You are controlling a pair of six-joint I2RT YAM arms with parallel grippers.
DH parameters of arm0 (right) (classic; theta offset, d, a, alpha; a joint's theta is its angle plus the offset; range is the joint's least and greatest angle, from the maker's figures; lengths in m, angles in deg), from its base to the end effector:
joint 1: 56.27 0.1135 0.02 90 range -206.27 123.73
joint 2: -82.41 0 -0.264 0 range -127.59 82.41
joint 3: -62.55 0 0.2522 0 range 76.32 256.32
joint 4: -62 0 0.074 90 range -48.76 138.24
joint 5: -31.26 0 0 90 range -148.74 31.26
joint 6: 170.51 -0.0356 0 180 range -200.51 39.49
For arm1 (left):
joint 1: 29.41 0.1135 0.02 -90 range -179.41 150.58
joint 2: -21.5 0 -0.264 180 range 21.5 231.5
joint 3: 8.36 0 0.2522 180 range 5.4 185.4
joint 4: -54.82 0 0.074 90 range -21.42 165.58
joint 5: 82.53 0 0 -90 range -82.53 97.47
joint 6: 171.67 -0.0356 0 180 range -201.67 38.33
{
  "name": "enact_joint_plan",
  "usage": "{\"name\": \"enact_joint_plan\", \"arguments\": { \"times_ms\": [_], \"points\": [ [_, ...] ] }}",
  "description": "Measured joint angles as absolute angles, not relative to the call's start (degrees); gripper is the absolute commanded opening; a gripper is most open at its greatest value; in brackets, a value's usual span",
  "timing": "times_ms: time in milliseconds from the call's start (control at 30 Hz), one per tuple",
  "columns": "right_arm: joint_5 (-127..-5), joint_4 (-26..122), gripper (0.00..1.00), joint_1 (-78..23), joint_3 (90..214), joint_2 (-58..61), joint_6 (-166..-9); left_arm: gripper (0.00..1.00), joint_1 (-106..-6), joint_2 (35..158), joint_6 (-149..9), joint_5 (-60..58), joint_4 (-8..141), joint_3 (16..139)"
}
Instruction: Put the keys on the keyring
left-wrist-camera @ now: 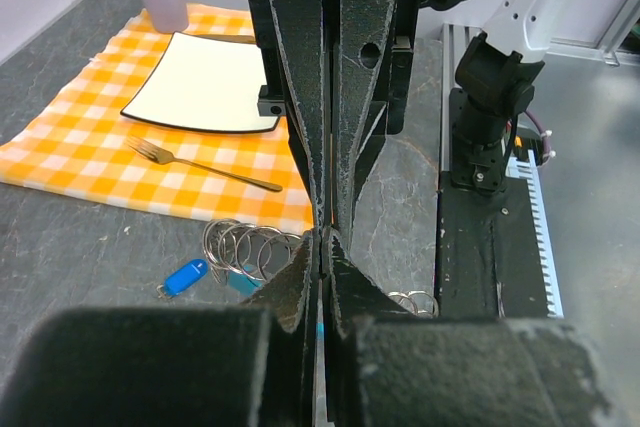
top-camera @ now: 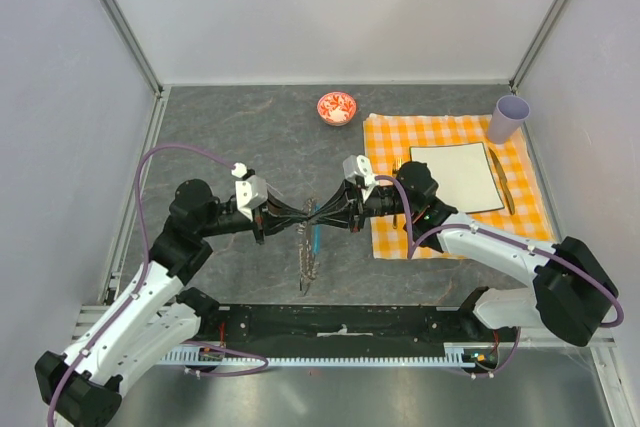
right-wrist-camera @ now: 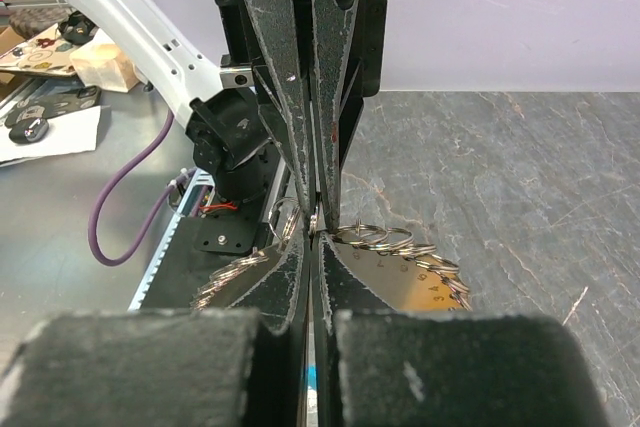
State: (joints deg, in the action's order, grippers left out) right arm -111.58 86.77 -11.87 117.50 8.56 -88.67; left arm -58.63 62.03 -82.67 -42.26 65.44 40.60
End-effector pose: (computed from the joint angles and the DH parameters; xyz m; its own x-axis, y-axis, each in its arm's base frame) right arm 0.1803 0.2163 0.2952 -0.0681 0.0534 -0.9963 -0.9894 -0.1320 0.0605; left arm 0.1314 -0.1046 0.3183 -0.0162 0.0220 -0.9996 0.9814 0.1916 -0.0117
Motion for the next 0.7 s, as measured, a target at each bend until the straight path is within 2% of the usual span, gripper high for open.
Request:
{"name": "enact_joint_plan", "arguments": {
  "times_ms": [133, 233, 267, 300, 433, 700],
  "points": [
    [-111.69, 86.07, 0.0, -11.63, 117.64, 8.54, -88.19, 0.09, -58.63, 61.46, -84.35, -42.11, 67.3, 40.82],
    [-111.63, 84.54, 0.0, -11.32, 118.12, 8.54, -87.27, 0.19, -58.69, 60.59, -86.78, -41.06, 70.6, 41.59],
    [-111.65, 83.97, 0.0, -11.28, 118.27, 8.54, -87.03, 0.29, -58.74, 60.04, -87.74, -40.65, 71.78, 41.8],
    [-111.65, 83.25, 0.0, -11.28, 118.38, 8.54, -86.68, 0.31, -58.71, 59.5, -88.46, -40.34, 72.57, 41.89],
    [-111.63, 81.69, 0.0, -11.28, 118.4, 8.54, -86.07, 0.37, -58.63, 57.59, -90.41, -39.29, 74.64, 42.24],
    [-111.65, 81.65, 0.0, -11.28, 118.4, 8.61, -86.31, 0.38, -58.12, 58.51, -90.84, -39.53, 75.98, 42.42]
  ]
}}
